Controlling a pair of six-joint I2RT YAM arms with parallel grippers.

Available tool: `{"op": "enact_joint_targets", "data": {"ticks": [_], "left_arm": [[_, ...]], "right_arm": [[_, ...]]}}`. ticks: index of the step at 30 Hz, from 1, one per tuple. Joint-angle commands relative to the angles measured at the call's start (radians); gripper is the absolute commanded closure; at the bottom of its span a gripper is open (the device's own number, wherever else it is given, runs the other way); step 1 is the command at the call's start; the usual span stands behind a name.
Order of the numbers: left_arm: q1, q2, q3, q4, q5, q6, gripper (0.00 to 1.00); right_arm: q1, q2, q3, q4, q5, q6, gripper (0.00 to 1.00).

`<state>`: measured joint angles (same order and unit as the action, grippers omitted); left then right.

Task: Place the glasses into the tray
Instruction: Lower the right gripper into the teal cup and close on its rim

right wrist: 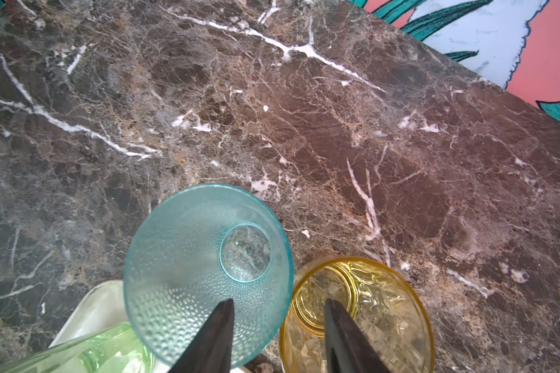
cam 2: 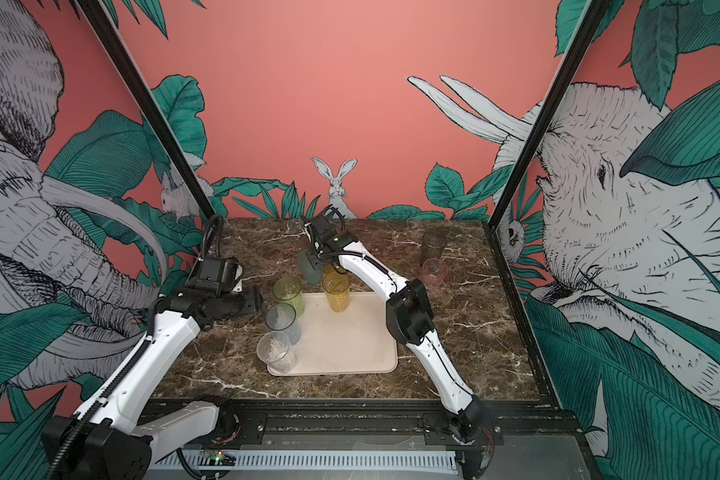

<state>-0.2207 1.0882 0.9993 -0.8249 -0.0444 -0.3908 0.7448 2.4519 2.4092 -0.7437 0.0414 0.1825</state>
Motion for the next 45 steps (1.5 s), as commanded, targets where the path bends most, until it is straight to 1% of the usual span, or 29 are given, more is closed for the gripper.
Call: {"op": "enact_joint_targets", "data": {"ticks": [1,14,28,37,42,45], "left_arm": [[0.007,-0.023,0.013,0.0,0.0,0.003,0.32],[0.006,-0.027,0.014,-0.009,-0.005,0.007,0.32],[0.006,-0.031,0.004,-0.016,-0.01,0.007,0.32],[0.006,-0.019,-0.004,-0.011,-0.006,0.0,0.32],[0.006,-0.018,-0.009,-0.01,-0.004,-0.001,0.32],[0.006,-0.017,-0.014,-0.01,-0.01,0.0,0.32]], "right_arm": [[-0.005,0.018,0.028,0.016,0.021,0.013,0.53],[-0.005,0.046,0.033,0.031,0.041,0.022,0.57],[-0.005,0.067,0.059,0.033,0.043,0.015,0.74],[-0.004,0.064,0.062,0.033,0.048,0.015,0.8],[-0.005,0.058,0.062,0.031,0.049,0.015,0.81],[-0.005,0.051,0.062,0.028,0.048,0.016,0.84]]}}
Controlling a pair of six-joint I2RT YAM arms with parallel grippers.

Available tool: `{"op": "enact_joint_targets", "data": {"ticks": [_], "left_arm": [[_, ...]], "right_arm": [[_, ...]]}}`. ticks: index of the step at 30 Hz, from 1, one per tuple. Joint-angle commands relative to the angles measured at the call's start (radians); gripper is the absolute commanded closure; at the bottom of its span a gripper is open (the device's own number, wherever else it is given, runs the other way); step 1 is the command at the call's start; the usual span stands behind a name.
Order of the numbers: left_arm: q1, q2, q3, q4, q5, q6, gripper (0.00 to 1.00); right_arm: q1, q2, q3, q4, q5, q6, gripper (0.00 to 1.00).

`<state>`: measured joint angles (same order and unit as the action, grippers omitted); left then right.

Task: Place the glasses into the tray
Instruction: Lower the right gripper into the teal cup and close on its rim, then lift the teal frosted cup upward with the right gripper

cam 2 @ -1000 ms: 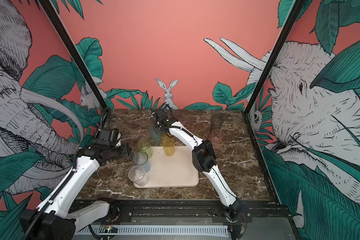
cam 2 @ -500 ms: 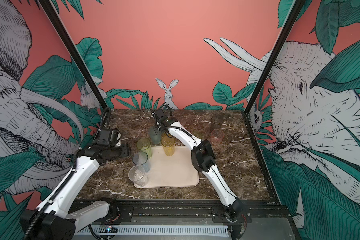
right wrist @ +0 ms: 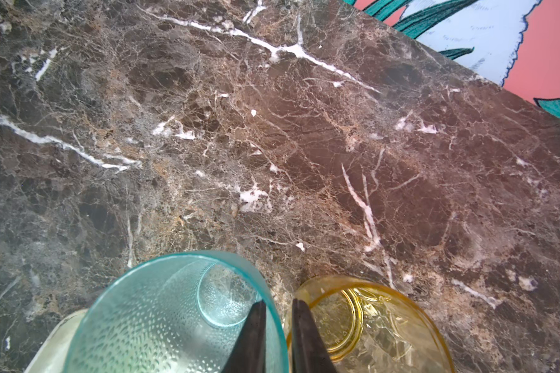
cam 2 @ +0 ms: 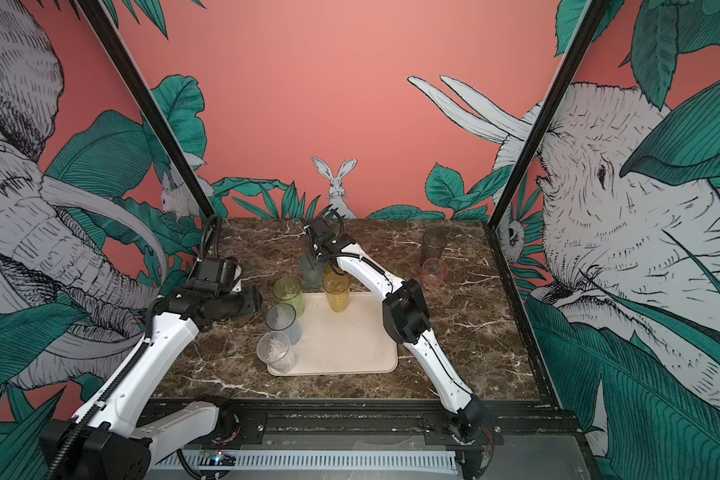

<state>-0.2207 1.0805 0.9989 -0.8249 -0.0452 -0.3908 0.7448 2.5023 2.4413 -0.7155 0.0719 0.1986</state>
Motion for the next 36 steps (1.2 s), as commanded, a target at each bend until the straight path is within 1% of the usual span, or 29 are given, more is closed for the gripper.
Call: {"op": "enact_joint_targets", "data": {"ticks": [1,16,21,30,36], "left_arm": [[0.006,-0.007,-0.015,-0.008,-0.009,0.001,0.32],[0.006,0.0,-0.023,-0.003,-0.008,0.0,0.32],[0.006,-0.001,-0.023,-0.005,-0.01,0.0,0.32],[0.006,-0.002,-0.026,-0.003,-0.01,-0.002,0.32],[0.006,-0.011,-0.016,-0.004,-0.009,-0.006,0.32]], "right_arm": [[-0.004,-0.003,0.03,-0.001,0.018,0.0,0.84],[-0.004,-0.036,0.032,0.001,0.003,-0.005,0.94],[-0.004,-0.049,0.033,0.0,-0.007,-0.003,1.0],[-0.004,-0.074,0.06,-0.029,-0.038,0.002,1.0],[-0.004,-0.117,0.062,-0.042,-0.04,0.008,1.0]]}}
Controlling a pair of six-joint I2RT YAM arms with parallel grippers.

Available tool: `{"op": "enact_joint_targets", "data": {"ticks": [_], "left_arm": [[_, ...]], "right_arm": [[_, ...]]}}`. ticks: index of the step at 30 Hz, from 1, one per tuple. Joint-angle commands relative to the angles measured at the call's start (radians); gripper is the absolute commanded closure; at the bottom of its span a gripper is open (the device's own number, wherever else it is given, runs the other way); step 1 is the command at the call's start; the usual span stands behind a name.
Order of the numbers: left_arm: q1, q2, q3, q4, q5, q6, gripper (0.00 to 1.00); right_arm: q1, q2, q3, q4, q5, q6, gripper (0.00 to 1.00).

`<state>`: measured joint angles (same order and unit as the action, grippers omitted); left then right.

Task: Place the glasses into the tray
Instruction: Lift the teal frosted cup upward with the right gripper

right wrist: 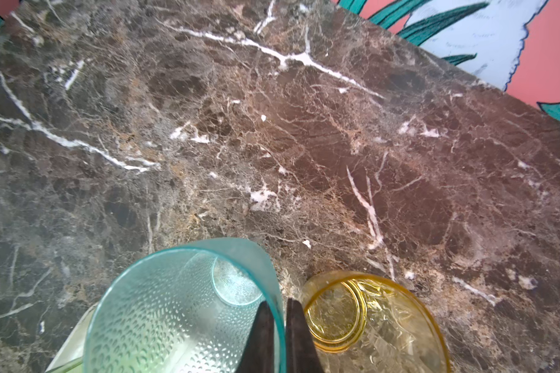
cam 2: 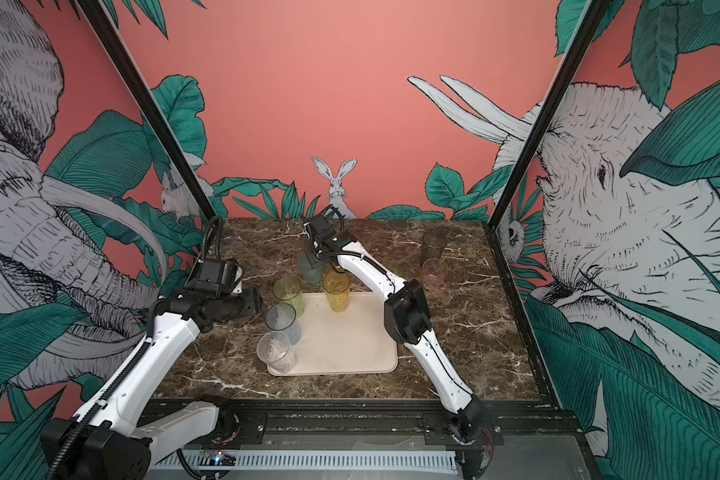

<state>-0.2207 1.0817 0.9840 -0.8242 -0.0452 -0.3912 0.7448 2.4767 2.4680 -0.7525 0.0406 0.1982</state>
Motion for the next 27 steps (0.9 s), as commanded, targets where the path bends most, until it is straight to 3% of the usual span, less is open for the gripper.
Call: {"op": "enact_joint_targets", "data": {"ticks": [1,27], "left_arm": [[0.006,-0.014,0.003,-0.011,-0.003,-0.008,0.32],[0.006,-0.037,-0.007,0.003,-0.01,-0.015,0.32]], "right_arm": [[-0.004,-0.1,0.036,-0.005,-0.008,0.01,1.0],[-0.022,-0.389,0.023,-0.154,0.034,-0.032,1.0]]}}
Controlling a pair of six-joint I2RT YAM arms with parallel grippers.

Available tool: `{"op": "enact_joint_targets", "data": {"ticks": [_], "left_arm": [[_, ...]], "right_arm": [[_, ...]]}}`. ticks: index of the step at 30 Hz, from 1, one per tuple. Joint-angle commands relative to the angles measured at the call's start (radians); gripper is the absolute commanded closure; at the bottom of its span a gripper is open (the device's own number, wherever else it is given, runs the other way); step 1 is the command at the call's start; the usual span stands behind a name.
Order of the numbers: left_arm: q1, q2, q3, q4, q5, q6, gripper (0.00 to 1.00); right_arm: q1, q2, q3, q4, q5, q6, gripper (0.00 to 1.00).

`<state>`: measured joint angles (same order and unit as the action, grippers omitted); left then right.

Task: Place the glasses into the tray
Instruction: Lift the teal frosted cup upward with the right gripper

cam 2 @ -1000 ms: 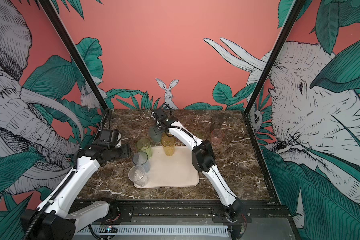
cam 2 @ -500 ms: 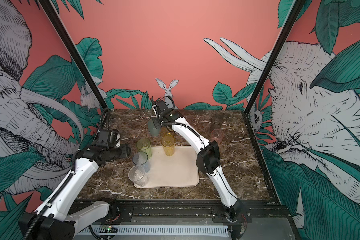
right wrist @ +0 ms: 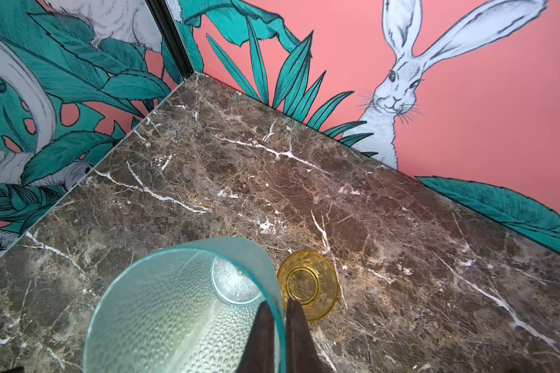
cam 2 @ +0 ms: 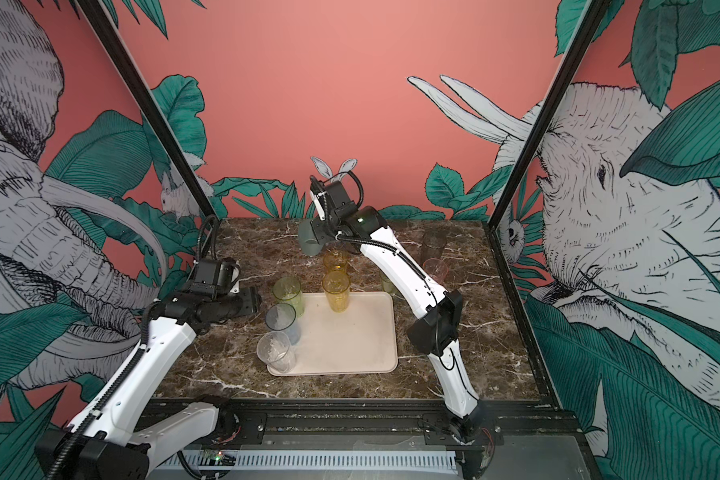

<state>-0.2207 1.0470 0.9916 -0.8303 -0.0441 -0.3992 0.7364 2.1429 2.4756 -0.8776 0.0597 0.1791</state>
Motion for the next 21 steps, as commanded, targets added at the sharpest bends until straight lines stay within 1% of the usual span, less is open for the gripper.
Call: {"op": "enact_joint_targets", "data": {"ticks": [1,10,21], "left_arm": [[0.006,-0.001,-0.014,0.012,-0.014,-0.007,0.32],[0.006,0.001,-0.02,0.034,-0.038,-0.013,0.32],[0.006,0.034,-0.008,0.054,-0.022,-0.018,0.32]], "right_arm": [[-0.017,-0.067,0.009,-0.039,0.014,-0.013,1.0],[-0.041,-0.199,-0.129,-0.085,0.003,-0.018,1.0],[-0.048,-0.368,-0.384,-0.027,0.023,-0.009,1.0]]}}
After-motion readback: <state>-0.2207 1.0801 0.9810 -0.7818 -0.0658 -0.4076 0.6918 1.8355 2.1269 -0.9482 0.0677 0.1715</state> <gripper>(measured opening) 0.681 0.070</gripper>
